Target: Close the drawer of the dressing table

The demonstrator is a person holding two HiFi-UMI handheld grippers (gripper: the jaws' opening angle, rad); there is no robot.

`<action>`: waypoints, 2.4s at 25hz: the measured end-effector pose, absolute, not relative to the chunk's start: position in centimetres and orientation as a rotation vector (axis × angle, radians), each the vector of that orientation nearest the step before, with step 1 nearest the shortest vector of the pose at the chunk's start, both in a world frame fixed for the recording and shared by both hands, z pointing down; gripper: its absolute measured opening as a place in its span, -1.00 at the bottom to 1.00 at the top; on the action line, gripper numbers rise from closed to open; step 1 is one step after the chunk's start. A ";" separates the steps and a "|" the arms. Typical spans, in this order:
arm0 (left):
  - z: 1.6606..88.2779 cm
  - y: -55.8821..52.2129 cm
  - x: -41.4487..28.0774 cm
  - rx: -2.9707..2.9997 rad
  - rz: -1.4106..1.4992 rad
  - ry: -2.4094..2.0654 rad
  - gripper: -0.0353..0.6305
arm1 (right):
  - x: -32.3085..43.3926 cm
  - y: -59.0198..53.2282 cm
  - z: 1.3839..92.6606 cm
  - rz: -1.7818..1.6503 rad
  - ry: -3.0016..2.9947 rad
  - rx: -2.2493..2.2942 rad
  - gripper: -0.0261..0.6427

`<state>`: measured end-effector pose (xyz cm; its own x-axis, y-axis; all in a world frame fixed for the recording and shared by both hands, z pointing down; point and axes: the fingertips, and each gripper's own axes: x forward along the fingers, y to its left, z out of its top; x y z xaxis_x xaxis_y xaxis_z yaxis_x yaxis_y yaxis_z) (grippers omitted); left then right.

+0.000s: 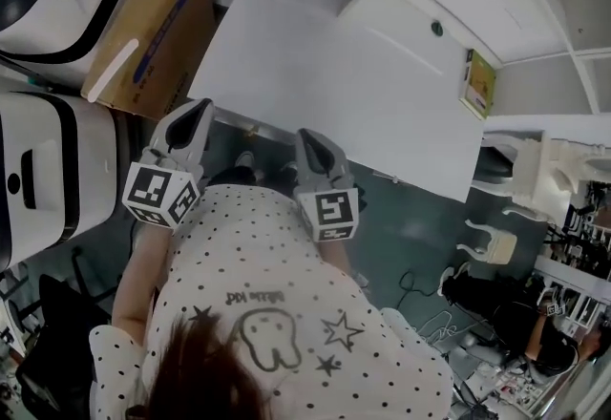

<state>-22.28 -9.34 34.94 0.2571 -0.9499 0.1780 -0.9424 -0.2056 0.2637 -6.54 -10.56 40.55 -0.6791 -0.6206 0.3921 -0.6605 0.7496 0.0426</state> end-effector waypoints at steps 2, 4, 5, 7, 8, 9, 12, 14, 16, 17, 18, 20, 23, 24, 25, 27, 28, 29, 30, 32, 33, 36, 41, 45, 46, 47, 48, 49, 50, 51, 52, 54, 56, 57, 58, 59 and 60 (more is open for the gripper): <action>34.6 -9.2 -23.0 2.222 -0.063 -1.755 -0.91 | -7.6 -9.9 40.9 0.127 -2.572 0.940 -0.92; 34.3 -9.0 -23.3 2.234 -0.085 -1.749 -0.91 | -8.3 -9.3 41.0 0.106 -2.573 0.911 -0.92; 34.3 -8.9 -23.1 2.238 -0.091 -1.734 -0.91 | -8.3 -9.0 41.0 0.094 -2.570 0.900 -0.92; 34.5 -8.7 -22.7 2.236 -0.087 -1.707 -0.91 | -8.4 -8.4 40.9 0.072 -2.560 0.881 -0.92; 34.5 -8.7 -22.6 2.233 -0.086 -1.708 -0.91 | -8.6 -8.2 41.0 0.064 -2.558 0.871 -0.92; 34.5 -8.6 -22.7 2.230 -0.090 -1.717 -0.91 | -8.7 -8.0 41.2 0.059 -2.555 0.860 -0.92; 34.3 -8.4 -22.7 2.236 -0.100 -1.738 -0.91 | -8.3 -7.8 41.6 0.070 -2.537 0.858 -0.92; 34.1 -8.2 -21.9 2.245 -0.082 -1.712 -0.91 | -7.5 -7.4 41.7 0.095 -2.515 0.879 -0.92; 34.0 -8.2 -21.2 2.253 -0.064 -1.679 -0.91 | -7.0 -7.2 42.0 0.117 -2.496 0.887 -0.92; 34.1 -8.3 -21.0 2.257 -0.056 -1.669 -0.91 | -6.8 -7.2 42.0 0.126 -2.492 0.886 -0.92; 34.2 -8.4 -20.9 2.262 -0.050 -1.666 -0.91 | -6.8 -7.3 42.1 0.134 -2.492 0.882 -0.92; 34.6 -8.5 -20.9 2.274 -0.045 -1.667 -0.91 | -7.0 -7.3 42.2 0.141 -2.498 0.856 -0.92; 34.5 -8.5 -20.9 2.272 -0.024 -1.651 -0.91 | -8.1 -7.2 42.4 0.129 -2.507 0.796 -0.92; 34.4 -8.6 -20.8 2.269 -0.018 -1.644 -0.91 | -8.5 -7.1 42.5 0.120 -2.508 0.775 -0.92; 34.4 -8.6 -20.9 2.267 -0.017 -1.638 -0.91 | -8.9 -7.1 42.5 0.110 -2.509 0.754 -0.92; 34.4 -8.8 -21.2 2.270 -0.028 -1.641 -0.91 | -9.7 -7.1 42.7 0.099 -2.512 0.709 -0.92; 34.4 -8.8 -21.5 2.271 -0.037 -1.648 -0.91 | -10.1 -7.1 42.8 0.099 -2.514 0.687 -0.92; 34.4 -8.9 -21.8 2.267 -0.042 -1.655 -0.91 | -10.5 -7.1 42.8 0.101 -2.514 0.668 -0.92; 34.4 -9.0 -22.1 2.258 -0.042 -1.661 -0.91 | -10.8 -7.1 42.9 0.103 -2.514 0.655 -0.92; 34.4 -9.1 -22.7 2.248 -0.043 -1.672 -0.91 | -11.2 -7.2 43.0 0.102 -2.512 0.646 -0.92; 34.4 -9.2 -22.9 2.247 -0.043 -1.675 -0.91 | -11.4 -7.3 43.0 0.102 -2.510 0.649 -0.92; 34.6 -9.7 -23.4 2.247 -0.041 -1.670 -0.91 | -11.7 -7.7 43.1 0.105 -2.505 0.664 -0.92; 34.7 -10.0 -24.0 2.246 -0.049 -1.673 -0.91 | -12.1 -7.4 43.7 0.135 -2.485 0.644 -0.92; 35.0 -10.2 -24.2 2.243 -0.053 -1.633 -0.91 | -12.2 -6.8 44.2 0.158 -2.460 0.641 -0.92; 35.1 -10.3 -24.0 2.245 -0.043 -1.620 -0.91 | -12.2 -6.8 44.1 0.160 -2.457 0.651 -0.92; 35.2 -10.3 -23.8 2.254 -0.038 -1.609 -0.91 | -12.1 -6.8 44.1 0.161 -2.454 0.661 -0.92; 35.3 -10.3 -23.6 2.267 -0.038 -1.598 -0.91 | -11.9 -6.8 44.1 0.161 -2.452 0.670 -0.92; 35.5 -10.3 -23.3 2.282 -0.035 -1.583 -0.91 | -11.8 -6.8 44.1 0.162 -2.448 0.679 -0.92; 35.6 -10.3 -22.9 2.296 -0.028 -1.564 -0.91 | -11.7 -6.7 44.1 0.162 -2.443 0.687 -0.92; 35.7 -10.3 -22.6 2.308 -0.017 -1.543 -0.91 | -11.6 -6.7 44.0 0.163 -2.438 0.698 -0.92; 35.7 -10.2 -22.3 2.317 -0.006 -1.523 -0.91 | -11.5 -6.7 44.0 0.162 -2.431 0.709 -0.92; 35.8 -10.2 -21.7 2.325 0.017 -1.490 -0.91 | -11.2 -7.0 43.7 0.150 -2.419 0.731 -0.92; 35.8 -10.3 -21.3 2.323 0.029 -1.468 -0.91 | -10.9 -7.4 43.5 0.131 -2.413 0.747 -0.92; 35.7 -10.3 -21.2 2.319 0.028 -1.461 -0.91 | -10.9 -7.6 43.4 0.122 -2.411 0.750 -0.92; 35.7 -10.3 -21.3 2.315 0.021 -1.458 -0.91 | -10.9 -7.7 43.4 0.114 -2.409 0.749 -0.92; 35.7 -10.3 -21.4 2.313 0.010 -1.459 -0.91 | -10.9 -7.8 43.3 0.106 -2.406 0.745 -0.92; 35.8 -10.3 -21.6 2.310 -0.002 -1.464 -0.91 | -11.0 -7.8 43.3 0.099 -2.404 0.741 -0.92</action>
